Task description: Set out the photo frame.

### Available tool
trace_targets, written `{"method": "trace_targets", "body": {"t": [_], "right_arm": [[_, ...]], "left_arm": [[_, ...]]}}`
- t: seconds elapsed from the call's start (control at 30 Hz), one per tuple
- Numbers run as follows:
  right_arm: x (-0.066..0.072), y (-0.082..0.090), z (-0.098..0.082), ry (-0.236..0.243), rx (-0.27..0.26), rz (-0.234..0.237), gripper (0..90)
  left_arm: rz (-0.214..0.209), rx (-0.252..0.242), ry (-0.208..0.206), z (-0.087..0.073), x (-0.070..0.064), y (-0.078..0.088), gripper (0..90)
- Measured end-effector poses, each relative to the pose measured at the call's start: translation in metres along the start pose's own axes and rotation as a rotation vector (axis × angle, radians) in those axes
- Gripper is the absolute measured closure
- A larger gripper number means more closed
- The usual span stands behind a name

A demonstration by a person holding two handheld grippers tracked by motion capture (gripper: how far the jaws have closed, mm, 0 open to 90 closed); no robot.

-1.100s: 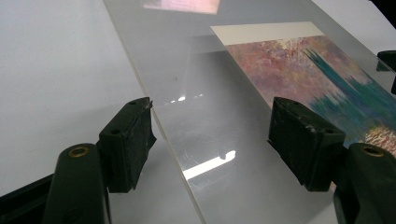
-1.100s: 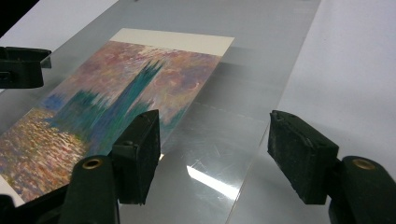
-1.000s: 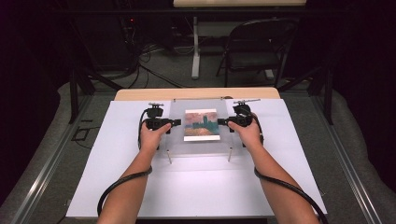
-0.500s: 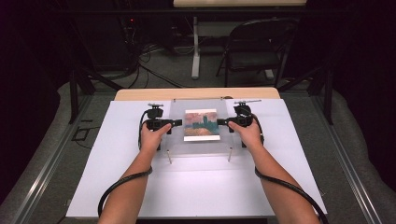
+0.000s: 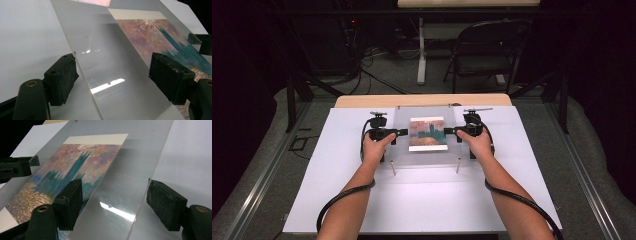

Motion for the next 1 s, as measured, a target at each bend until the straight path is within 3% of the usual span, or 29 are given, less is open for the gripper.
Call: {"method": "trace_targets", "body": {"t": [1.0], "right_arm": [[0.0013, 0.0025, 0.0011, 0.020, -0.008, -0.010, 29.7]], "left_arm": [[0.005, -0.018, 0.008, 0.0020, 0.0005, 0.0030, 27.4]]}}
Point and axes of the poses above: each handheld gripper's, and its own axes: y roughly backward along the jaws, z roughly out of its top, x roughly to its left, the point moved 8 cm from there along -y, roughly forward along the jaws, and after that the axes turned 5 degrees about z, right-handed, at the moved point
